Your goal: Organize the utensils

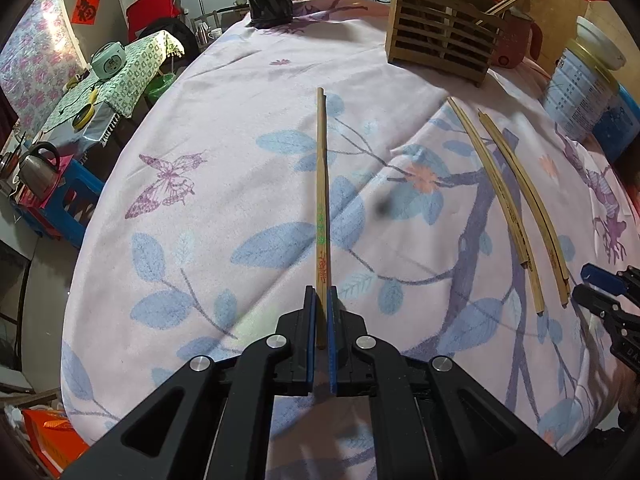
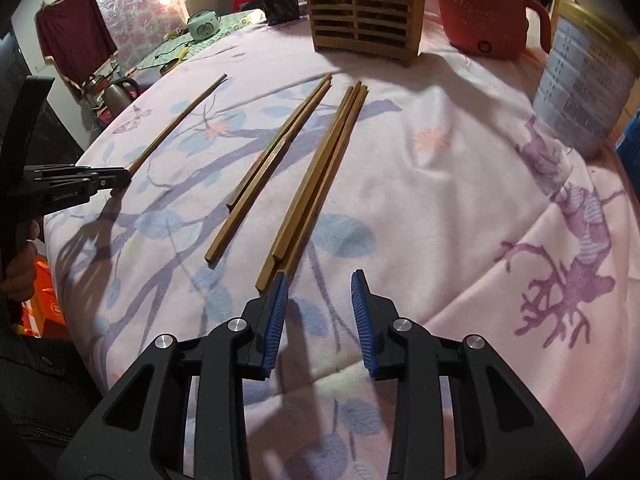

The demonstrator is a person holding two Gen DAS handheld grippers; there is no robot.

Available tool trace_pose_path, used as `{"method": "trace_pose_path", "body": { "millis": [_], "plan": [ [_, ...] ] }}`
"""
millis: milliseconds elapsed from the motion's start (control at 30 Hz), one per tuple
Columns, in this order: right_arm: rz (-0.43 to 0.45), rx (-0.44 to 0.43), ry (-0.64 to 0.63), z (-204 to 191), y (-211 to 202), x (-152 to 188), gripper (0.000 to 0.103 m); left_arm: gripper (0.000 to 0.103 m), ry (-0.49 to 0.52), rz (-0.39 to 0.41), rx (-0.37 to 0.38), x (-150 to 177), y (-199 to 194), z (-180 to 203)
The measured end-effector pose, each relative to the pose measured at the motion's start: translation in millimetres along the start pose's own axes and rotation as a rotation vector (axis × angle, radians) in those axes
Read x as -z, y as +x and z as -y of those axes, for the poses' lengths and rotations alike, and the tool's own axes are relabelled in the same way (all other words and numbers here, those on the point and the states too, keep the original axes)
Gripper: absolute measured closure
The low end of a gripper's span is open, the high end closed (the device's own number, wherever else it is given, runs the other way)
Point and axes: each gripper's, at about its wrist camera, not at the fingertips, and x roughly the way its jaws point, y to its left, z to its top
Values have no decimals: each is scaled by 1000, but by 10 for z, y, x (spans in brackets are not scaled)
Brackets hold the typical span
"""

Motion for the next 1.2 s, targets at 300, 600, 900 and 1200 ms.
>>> {"method": "trace_pose_path", "body": {
  "millis": [300, 600, 900, 1200],
  "plan": [
    [33, 140, 57, 174, 50, -61, 81, 97, -2, 1, 0, 3, 0, -2],
    [59, 89, 34, 134, 61, -21, 82, 97, -1, 0, 1, -15, 6, 6],
    [158, 135, 63, 228, -275, -120, 97, 97, 8, 23, 1, -77, -126, 12],
    [375, 154, 98, 320, -975, -534, 101, 97, -1, 168, 12, -504, -741, 21]
  ]
}}
